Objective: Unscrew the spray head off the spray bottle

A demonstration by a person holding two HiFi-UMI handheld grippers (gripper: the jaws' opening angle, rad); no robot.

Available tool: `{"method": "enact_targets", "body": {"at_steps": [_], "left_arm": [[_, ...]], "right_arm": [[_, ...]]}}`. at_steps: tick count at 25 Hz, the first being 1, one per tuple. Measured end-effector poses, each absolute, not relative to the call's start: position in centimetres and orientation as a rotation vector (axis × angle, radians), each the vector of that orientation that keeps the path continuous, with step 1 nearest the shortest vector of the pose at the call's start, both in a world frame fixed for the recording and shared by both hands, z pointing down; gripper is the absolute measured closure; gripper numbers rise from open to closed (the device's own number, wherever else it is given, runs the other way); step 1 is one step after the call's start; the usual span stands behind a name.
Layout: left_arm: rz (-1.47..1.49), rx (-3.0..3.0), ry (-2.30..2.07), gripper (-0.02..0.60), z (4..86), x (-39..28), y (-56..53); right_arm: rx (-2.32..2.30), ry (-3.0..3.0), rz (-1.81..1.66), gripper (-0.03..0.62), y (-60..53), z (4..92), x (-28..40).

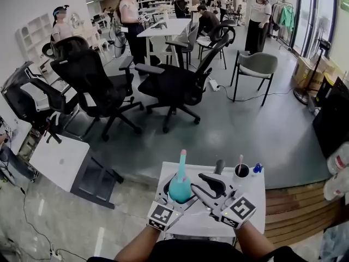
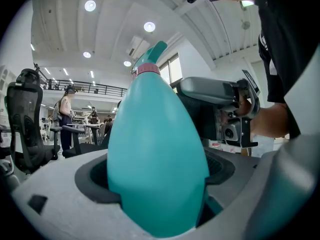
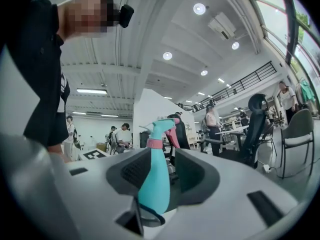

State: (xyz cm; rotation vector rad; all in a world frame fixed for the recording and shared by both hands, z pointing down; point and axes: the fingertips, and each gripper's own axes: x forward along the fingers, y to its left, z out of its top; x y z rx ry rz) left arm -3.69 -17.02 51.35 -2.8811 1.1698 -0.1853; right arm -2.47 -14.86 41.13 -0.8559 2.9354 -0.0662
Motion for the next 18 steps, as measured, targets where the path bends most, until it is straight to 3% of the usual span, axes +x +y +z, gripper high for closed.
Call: {"method": "enact_targets", "body": {"at_steps": [18], "left_arm": [[-0.205, -2.843, 1.12, 0.126, 50.7, -1.8, -16.3]], "right_arm": [[-0.804, 2.942, -0.136, 0.421, -14.8, 38.7, -5.7]]}}
